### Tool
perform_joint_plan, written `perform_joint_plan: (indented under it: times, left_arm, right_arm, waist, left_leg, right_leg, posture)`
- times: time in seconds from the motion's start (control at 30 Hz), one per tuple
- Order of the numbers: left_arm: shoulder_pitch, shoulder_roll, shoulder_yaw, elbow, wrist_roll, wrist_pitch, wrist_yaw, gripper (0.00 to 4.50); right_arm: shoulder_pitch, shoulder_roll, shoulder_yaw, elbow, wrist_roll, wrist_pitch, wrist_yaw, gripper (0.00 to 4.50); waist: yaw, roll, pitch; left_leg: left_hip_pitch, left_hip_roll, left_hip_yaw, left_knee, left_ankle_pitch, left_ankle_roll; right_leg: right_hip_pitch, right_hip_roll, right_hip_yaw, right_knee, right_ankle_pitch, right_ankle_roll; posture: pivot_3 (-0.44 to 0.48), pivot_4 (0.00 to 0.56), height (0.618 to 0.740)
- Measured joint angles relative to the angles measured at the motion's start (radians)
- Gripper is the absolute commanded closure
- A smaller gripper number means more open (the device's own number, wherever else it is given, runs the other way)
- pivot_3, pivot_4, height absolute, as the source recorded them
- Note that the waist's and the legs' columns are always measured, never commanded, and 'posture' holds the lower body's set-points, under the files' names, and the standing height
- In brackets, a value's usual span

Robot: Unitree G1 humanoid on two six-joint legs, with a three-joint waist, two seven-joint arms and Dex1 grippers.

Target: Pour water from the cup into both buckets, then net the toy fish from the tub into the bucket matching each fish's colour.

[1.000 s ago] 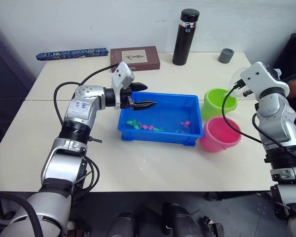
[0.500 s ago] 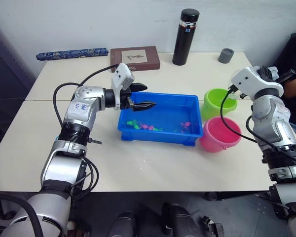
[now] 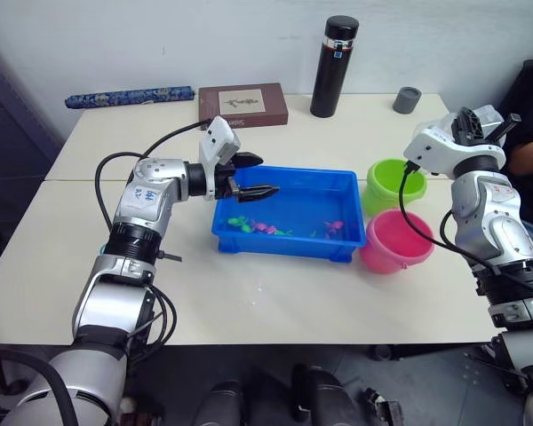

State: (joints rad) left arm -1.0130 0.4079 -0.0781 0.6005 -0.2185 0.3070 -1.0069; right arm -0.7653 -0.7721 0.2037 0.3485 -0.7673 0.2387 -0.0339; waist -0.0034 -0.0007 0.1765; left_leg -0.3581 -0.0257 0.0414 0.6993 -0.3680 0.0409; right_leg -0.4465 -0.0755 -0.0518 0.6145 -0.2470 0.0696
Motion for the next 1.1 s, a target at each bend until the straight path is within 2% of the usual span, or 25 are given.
perform_joint_plan:
  times: [0.4, 0.53, 0.73, 0.83, 0.93, 1.1]
  left_arm:
    - [0.004, 0.005, 0.000, -0.010, 0.000, 0.000, 0.002, 0.00]
    - [0.008, 0.007, 0.000, -0.021, -0.001, 0.001, -0.002, 0.00]
    - [0.031, 0.032, 0.006, -0.053, -0.014, 0.012, -0.030, 0.00]
    - [0.038, 0.035, 0.022, -0.060, -0.020, 0.016, -0.042, 0.00]
    - [0.038, 0.035, 0.023, -0.078, -0.027, 0.020, -0.054, 0.00]
    - [0.038, 0.023, 0.020, -0.078, -0.028, 0.020, -0.063, 0.00]
  right_arm:
    - [0.000, -0.003, 0.023, 0.000, -0.033, -0.048, 0.000, 4.47]
    - [0.002, 0.034, -0.045, -0.005, 0.039, -0.013, 0.016, 4.47]
    - [0.084, 0.128, -0.336, -0.132, 0.328, 0.136, 0.100, 4.47]
    - [0.128, 0.185, -0.532, -0.214, 0.492, 0.246, 0.131, 4.47]
    - [0.165, 0.243, -0.693, -0.249, 0.620, 0.337, 0.125, 4.47]
    - [0.169, 0.383, -0.860, -0.216, 0.778, 0.356, 0.029, 4.47]
  waist:
    - [0.000, 0.000, 0.000]
    - [0.000, 0.000, 0.000]
    - [0.002, 0.000, 0.000]
    - [0.004, 0.000, 0.000]
    - [0.003, 0.000, 0.000]
    - [-0.004, 0.000, 0.000]
  left_leg:
    - [0.000, 0.000, 0.000, 0.000, 0.000, 0.000]
    - [0.000, 0.000, 0.000, 0.000, 0.000, 0.000]
    - [0.000, 0.000, -0.001, 0.000, 0.000, 0.000]
    - [0.000, 0.000, -0.002, 0.000, 0.000, 0.000]
    - [0.000, 0.000, -0.001, 0.000, 0.000, 0.000]
    - [0.002, 0.000, 0.000, -0.001, 0.001, -0.001]
  right_leg:
    - [0.000, 0.000, 0.000, 0.000, 0.000, 0.000]
    - [0.000, 0.000, 0.000, 0.000, 0.000, 0.000]
    - [0.000, 0.000, -0.001, 0.000, 0.000, 0.000]
    - [0.001, 0.000, -0.001, 0.000, 0.000, 0.000]
    - [0.001, -0.001, 0.000, 0.001, 0.000, 0.000]
    - [0.000, 0.000, 0.001, 0.003, 0.000, 0.000]
  posture:
    - [0.000, 0.150, 0.740]
    - [0.000, 0.150, 0.740]
    - [0.000, 0.150, 0.740]
    - [0.000, 0.150, 0.740]
    - [0.000, 0.150, 0.740]
    - [0.000, 0.150, 0.740]
